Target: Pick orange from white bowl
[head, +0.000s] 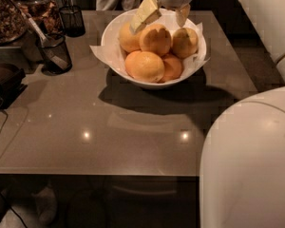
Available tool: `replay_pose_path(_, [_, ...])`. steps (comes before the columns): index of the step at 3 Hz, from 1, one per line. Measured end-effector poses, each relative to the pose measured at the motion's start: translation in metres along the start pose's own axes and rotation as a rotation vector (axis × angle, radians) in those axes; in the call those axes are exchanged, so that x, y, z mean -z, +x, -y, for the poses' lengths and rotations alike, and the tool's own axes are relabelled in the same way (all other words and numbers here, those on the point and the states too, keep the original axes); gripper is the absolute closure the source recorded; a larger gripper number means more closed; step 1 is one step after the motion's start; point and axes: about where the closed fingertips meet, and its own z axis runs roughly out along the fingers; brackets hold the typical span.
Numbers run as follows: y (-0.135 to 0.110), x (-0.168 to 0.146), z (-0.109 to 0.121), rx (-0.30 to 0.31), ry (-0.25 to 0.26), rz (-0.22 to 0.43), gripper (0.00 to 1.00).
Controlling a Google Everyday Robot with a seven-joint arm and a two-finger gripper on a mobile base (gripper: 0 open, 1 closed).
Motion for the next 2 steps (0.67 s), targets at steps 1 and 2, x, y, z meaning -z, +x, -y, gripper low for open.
replay_pose_path(1, [-0.0008, -0.0071, 0.0016, 0.0, -0.014, -0.011, 0.2])
replay_pose_path(2, [0.0006, -0.012, -0.0017, 0.001, -0.037, -0.029, 0.29])
